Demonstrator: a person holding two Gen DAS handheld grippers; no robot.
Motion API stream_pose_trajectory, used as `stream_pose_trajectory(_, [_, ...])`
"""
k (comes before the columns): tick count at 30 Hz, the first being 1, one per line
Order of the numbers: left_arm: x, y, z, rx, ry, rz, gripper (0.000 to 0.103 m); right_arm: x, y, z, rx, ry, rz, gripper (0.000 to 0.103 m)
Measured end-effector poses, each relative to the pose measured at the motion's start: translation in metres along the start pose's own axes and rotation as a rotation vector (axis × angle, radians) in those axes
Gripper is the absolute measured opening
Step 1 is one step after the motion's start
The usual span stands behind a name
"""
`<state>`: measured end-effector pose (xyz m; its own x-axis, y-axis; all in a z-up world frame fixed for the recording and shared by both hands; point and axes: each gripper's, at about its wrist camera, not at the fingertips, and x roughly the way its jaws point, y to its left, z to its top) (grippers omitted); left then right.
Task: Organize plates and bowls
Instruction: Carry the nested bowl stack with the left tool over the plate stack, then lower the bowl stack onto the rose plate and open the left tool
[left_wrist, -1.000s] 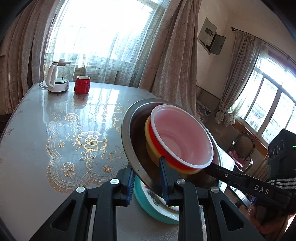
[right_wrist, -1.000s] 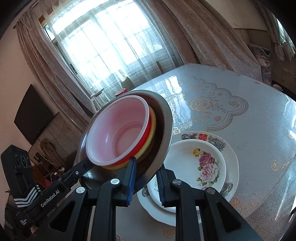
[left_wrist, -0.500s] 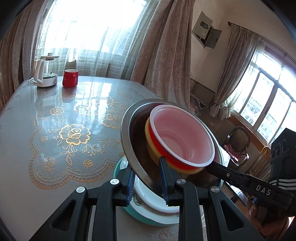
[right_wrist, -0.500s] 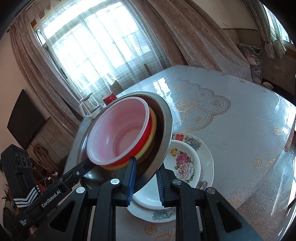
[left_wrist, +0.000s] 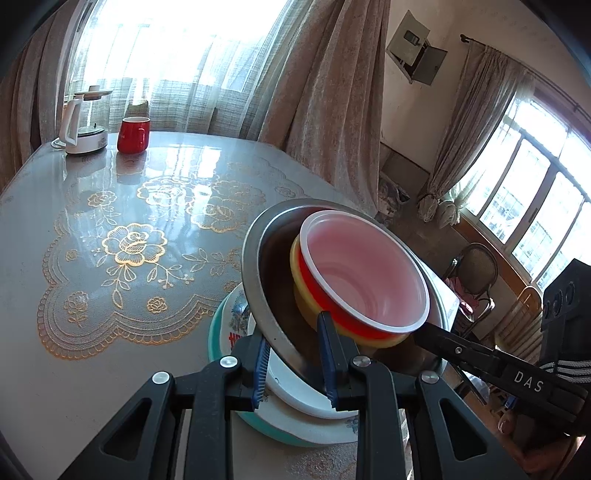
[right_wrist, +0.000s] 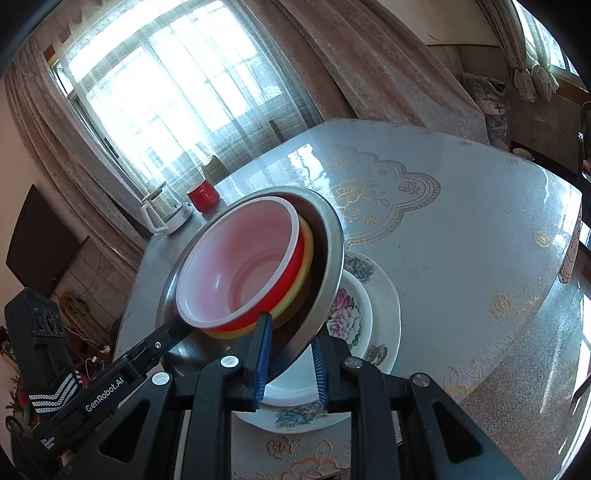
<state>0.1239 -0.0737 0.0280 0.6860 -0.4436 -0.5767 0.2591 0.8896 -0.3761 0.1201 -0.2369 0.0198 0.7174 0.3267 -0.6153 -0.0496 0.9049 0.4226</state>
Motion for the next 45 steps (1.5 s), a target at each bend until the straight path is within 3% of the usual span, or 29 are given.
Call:
stream_pose_trajectory(23, [0.024,-0.004,-0.011,-0.021,0.081,0.0,0.027,0.011,-0.012,-0.008,0.068,0.069,-0.046,0.021])
stream_pose_trajectory(45, [0.03,0.001,-0.025,-0.027,0.096,0.015,0.027,0.026,-0.022,-0.017,0.153,0.139,-0.006,0.026])
